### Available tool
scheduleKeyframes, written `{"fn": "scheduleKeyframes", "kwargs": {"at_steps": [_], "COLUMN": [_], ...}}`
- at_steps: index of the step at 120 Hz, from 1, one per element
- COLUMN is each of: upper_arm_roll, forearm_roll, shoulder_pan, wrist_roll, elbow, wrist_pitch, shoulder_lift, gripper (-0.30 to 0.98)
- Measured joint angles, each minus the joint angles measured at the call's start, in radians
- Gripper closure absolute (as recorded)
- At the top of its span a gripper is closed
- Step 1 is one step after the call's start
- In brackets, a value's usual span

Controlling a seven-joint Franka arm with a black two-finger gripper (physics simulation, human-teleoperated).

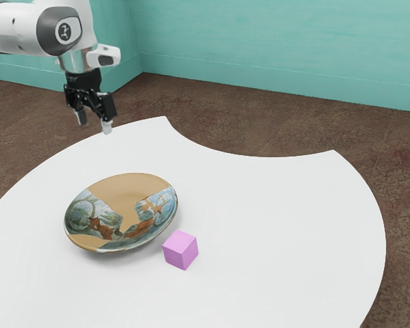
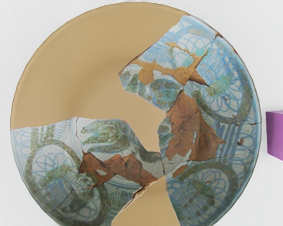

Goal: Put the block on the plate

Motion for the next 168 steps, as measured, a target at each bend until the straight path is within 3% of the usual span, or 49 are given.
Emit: {"fn": "scheduleKeyframes", "kwargs": {"at_steps": [36,52,69,104,142,168], "upper_arm_roll": [-0.01,-0.046,-0.116,-0.157,-0.219,-0.219], "forearm_roll": [0.007,0.003,0.0,-0.004,0.018,0.027], "shoulder_pan": [0.002,0.0,0.003,-0.06,-0.082,-0.123], "wrist_roll": [-0.012,0.036,0.168,0.51,0.795,0.913], "elbow": [-0.025,-0.182,-0.31,-0.493,-0.58,-0.519], "wrist_pitch": [0.018,0.056,0.165,0.434,0.597,0.631], "shoulder_lift": [-0.005,-0.056,-0.081,-0.069,-0.019,0.085], "gripper": [0.0,0.0,0.0,0.0,0.0,0.0]}}
